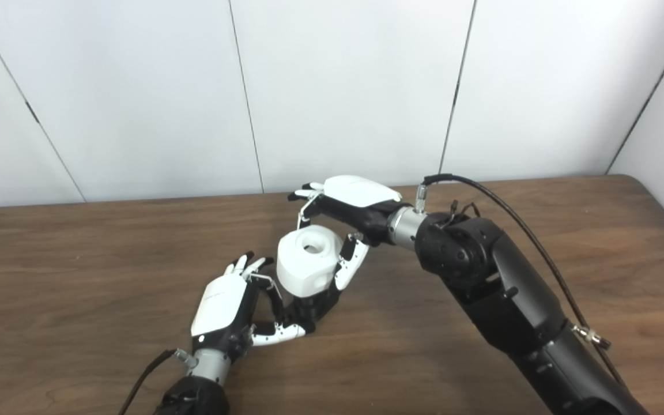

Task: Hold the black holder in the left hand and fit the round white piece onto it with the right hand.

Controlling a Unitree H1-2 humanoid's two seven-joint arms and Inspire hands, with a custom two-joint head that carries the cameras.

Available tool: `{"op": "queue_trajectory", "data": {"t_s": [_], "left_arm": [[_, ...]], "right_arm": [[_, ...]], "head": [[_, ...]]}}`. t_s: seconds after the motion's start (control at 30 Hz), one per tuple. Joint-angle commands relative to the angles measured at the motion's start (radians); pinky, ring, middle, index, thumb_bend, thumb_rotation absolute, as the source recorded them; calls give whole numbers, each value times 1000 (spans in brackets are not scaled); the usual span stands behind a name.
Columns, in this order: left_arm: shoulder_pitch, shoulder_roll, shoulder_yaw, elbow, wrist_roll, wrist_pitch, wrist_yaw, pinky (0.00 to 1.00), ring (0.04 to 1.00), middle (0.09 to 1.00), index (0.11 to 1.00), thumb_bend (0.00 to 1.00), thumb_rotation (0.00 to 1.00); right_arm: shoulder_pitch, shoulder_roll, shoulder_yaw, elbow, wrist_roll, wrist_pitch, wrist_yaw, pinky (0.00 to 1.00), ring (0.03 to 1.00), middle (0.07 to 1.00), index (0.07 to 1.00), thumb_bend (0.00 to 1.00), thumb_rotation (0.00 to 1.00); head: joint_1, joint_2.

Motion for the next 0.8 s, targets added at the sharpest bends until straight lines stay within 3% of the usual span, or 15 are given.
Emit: {"op": "queue_trajectory", "data": {"t_s": [0.0, 0.77], "left_arm": [[7, 2, -18, 29, 9, 20, -39, 1000, 1000, 902, 479, 522, 47], [29, 5, -31, -41, 17, 53, -60, 1000, 1000, 902, 478, 522, 48]], "right_arm": [[-37, -7, -14, -43, 8, 3, -3, 976, 1000, 946, 478, 511, 132], [10, -12, 32, -53, -38, 6, 25, 976, 998, 935, 478, 515, 126]], "head": [[3, 3], [2, 38]]}}
